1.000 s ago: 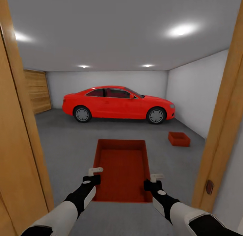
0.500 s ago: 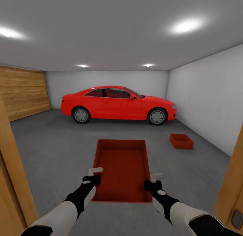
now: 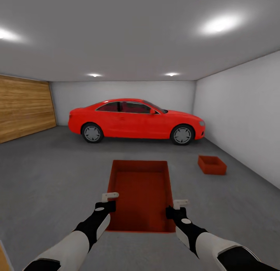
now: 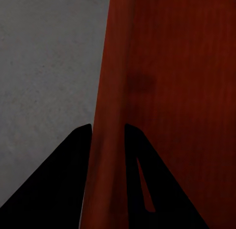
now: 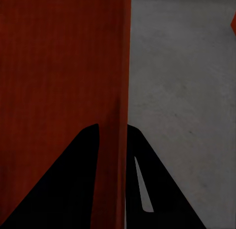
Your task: Move the two storage containers from the living room to the garage. In the garage, place one container on the floor and stack the other container on top of it (either order is fine).
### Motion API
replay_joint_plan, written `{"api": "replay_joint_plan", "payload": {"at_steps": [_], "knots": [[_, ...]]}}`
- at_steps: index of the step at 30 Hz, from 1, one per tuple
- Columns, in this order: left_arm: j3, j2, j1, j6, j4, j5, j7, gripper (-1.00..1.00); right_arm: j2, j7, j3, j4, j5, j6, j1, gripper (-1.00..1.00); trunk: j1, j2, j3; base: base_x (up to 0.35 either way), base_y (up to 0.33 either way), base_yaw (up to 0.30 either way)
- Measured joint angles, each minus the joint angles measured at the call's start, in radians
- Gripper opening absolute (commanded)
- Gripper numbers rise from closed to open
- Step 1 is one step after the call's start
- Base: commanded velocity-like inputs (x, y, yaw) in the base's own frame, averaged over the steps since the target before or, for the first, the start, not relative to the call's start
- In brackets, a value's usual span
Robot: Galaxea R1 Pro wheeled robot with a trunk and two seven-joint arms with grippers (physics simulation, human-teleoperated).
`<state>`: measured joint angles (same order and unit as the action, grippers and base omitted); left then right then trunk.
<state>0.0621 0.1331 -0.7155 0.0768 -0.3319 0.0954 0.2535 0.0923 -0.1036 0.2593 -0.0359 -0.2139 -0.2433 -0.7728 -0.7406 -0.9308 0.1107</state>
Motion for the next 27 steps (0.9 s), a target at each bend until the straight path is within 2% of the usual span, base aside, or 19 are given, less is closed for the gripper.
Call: {"api": "replay_joint_plan", "payload": {"at_steps": [27], "knots": [[-0.002,0.0,0.0,0.001,0.0,-0.002,-0.001,-1.0,0.0,0.0,0.0,0.0,0.001,0.0,0.0,-1.0,0.0,0.0,0.0,0.321,0.0,0.0]]}}
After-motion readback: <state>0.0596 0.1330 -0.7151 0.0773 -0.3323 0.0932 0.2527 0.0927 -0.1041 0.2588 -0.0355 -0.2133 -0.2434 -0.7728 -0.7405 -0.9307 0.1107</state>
